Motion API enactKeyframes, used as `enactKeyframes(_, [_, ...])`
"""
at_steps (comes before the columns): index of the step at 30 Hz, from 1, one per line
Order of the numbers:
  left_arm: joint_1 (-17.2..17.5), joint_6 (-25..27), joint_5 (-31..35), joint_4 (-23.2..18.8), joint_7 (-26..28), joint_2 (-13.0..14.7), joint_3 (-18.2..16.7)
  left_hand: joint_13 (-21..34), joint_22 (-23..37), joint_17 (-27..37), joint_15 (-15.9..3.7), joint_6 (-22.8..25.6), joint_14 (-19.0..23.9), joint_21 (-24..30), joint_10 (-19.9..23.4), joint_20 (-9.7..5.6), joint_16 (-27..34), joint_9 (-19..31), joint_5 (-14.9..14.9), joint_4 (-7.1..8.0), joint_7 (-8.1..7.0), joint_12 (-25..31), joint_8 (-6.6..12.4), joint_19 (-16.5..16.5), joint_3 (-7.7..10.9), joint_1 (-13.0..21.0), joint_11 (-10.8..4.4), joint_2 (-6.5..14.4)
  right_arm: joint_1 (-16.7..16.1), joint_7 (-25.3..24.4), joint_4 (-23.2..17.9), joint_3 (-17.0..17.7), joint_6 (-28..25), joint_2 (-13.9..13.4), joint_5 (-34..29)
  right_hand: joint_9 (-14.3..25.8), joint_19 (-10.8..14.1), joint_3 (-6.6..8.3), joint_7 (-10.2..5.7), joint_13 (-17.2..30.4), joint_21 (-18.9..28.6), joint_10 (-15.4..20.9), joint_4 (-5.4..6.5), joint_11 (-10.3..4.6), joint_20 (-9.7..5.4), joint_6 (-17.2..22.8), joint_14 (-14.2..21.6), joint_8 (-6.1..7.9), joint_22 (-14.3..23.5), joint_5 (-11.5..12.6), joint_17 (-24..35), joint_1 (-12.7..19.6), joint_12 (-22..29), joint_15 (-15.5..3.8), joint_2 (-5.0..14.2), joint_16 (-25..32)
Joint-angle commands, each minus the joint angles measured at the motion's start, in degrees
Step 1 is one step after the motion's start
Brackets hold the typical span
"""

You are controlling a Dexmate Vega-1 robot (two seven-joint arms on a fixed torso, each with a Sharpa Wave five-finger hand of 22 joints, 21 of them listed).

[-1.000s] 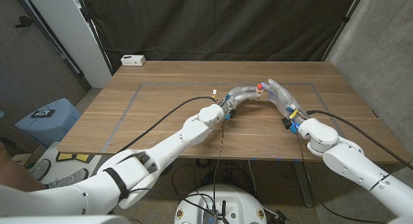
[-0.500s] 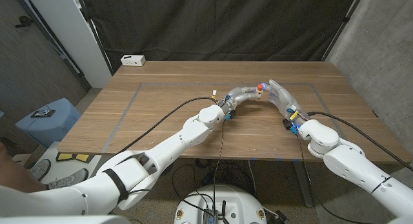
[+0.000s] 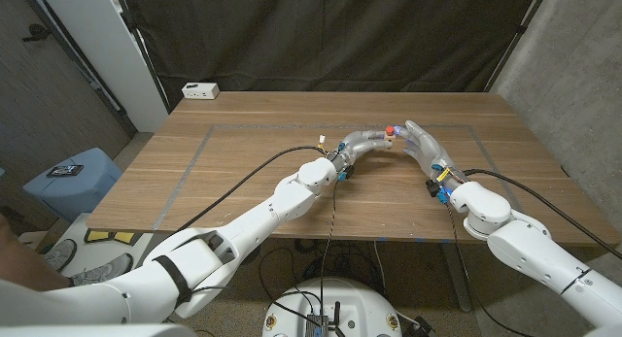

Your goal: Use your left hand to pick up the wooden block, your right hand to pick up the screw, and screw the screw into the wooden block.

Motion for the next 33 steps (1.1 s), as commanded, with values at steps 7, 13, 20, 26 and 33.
enactKeyframes(7, [-0.21, -0.02, -0.18, 0.56, -0.22, -0.19, -0.02, 0.36, 0.21, 0.19, -3.63, 0.77, 0.37, 0.36, 1.07, -0.15, 0.20, 0.07, 0.36, 0.40, -0.18, 1.00, 0.50, 0.22, -0.11, -0.70, -0.42, 0.07, -1.37, -0.71, -1.54, 0.56, -0.70, -0.56, -0.12, 0.32, 0.61, 0.56, -0.03, 0.10, 0.22, -6.60, 0.07, -0.34, 0.18, 1.72, -11.32, 0.46, 0.20, 0.35, 0.17, -0.28, 0.48, -0.30, 1.27, 0.38])
enactKeyframes(13, [-0.31, -0.14, -0.18, 0.81, -0.24, -0.30, -0.02, 0.39, 0.21, 0.17, -3.68, 1.22, 0.66, 0.38, 1.45, -0.24, 0.30, 0.07, 0.30, 0.47, -0.16, 1.11, 0.64, 0.27, -0.23, -0.90, -0.41, -0.06, -1.44, -0.08, -1.60, 0.54, -0.50, -0.71, 0.01, 0.33, 0.82, 0.56, -0.23, 0.11, 0.28, -6.31, 0.09, -0.33, 0.17, 2.19, -11.21, 0.48, 0.20, 0.33, 0.18, -0.31, 0.53, -0.33, 1.25, 0.40])
enactKeyframes(20, [-0.47, -0.37, -0.19, 1.30, -0.30, -0.55, 0.00, 0.45, 0.21, 0.15, -3.74, 2.55, 0.95, 0.38, 2.18, -0.37, 0.36, 0.08, 0.24, 0.62, -0.01, 1.30, 1.08, 0.32, -0.45, -1.36, -0.39, -0.34, -1.14, 0.72, -1.31, 0.09, -0.14, -0.55, 0.06, 0.36, 0.94, 0.57, -0.61, 0.12, 0.27, -6.15, 0.22, -0.56, 0.13, 3.74, -11.23, 0.80, 0.20, 0.32, 0.23, -0.43, 0.48, -0.39, 1.30, 0.38])
enactKeyframes(26, [-0.50, -0.40, -0.15, 1.37, -0.21, -0.61, 0.00, 0.49, 0.21, 0.12, -3.72, 3.05, 1.23, 0.38, 2.76, -0.44, 0.41, 0.07, 0.29, 0.69, -0.16, 1.45, 1.18, 0.34, -0.62, -1.70, -0.36, -0.65, -0.67, 1.17, -0.74, -0.38, 0.32, -0.10, 0.07, 0.41, 1.10, 0.63, -0.95, 0.13, 0.26, -5.61, 0.29, -0.97, 0.10, 6.24, -11.09, 1.31, 0.20, 0.31, 0.24, -0.48, 0.54, -0.54, 1.32, 0.37])
enactKeyframes(33, [-0.43, -0.43, -0.10, 1.35, -0.07, -0.63, 0.00, 0.53, 0.21, 0.13, -3.68, 3.48, 1.52, 0.37, 3.22, -0.52, 0.48, 0.07, 0.36, 0.80, -0.17, 1.55, 1.27, 0.36, -0.71, -2.02, -0.34, -0.79, -0.13, 1.31, -0.13, -0.91, 0.70, 0.55, 0.07, 0.44, 1.20, 0.82, -1.24, 0.14, 0.25, -4.91, 0.24, -1.29, -0.08, 7.82, -10.88, 1.56, 0.20, 0.34, 0.18, -0.30, 0.69, -0.82, 1.48, 0.37])
